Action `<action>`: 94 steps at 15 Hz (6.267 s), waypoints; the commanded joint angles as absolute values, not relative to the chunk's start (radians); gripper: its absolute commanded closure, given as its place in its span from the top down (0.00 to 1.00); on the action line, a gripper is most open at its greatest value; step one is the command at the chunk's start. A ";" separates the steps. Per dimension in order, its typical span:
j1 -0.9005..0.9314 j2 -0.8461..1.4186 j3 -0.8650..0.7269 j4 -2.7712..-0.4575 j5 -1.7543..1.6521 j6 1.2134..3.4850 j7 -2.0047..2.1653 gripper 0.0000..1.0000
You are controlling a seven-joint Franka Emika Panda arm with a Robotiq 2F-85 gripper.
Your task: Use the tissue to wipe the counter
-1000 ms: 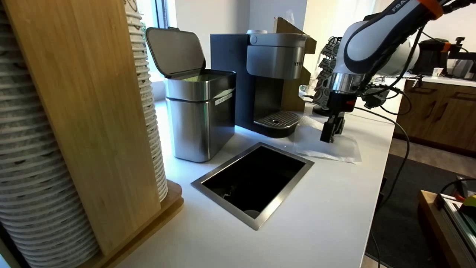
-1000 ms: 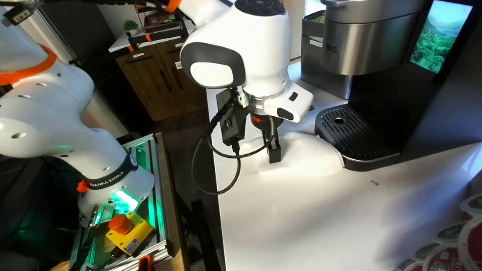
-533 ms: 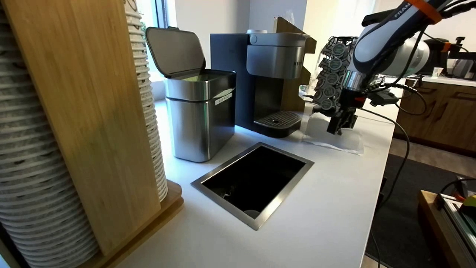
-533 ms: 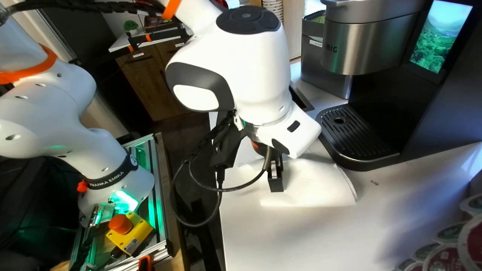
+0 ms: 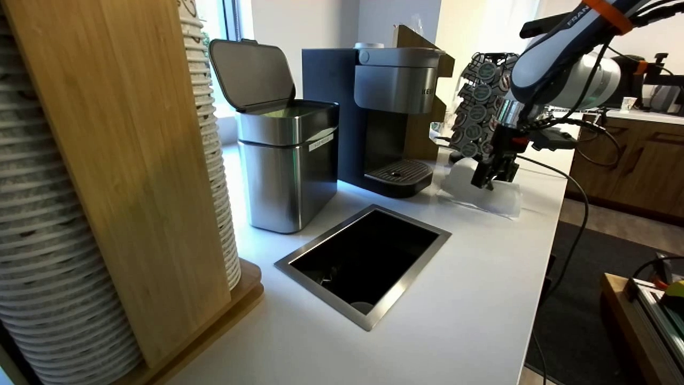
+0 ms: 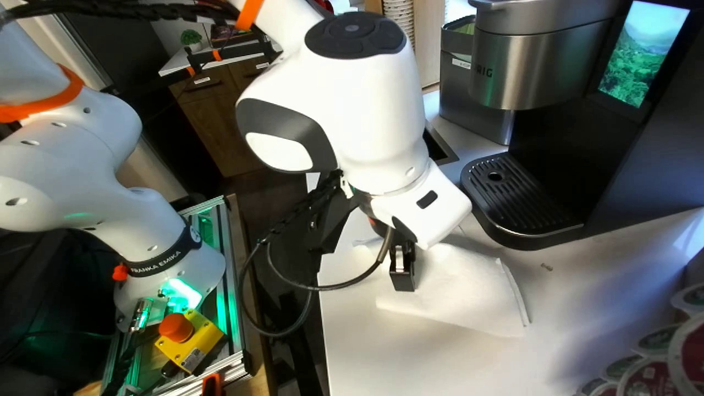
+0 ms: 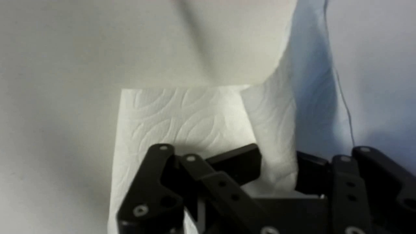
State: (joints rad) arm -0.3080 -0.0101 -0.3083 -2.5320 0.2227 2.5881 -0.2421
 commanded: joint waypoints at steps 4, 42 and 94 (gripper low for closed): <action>-0.216 0.011 -0.214 -2.494 0.328 2.622 -0.253 0.00; -0.159 0.125 -0.079 -2.498 0.082 2.826 -0.189 0.00; -0.207 -0.251 -0.205 -2.565 -0.034 2.366 -0.180 0.77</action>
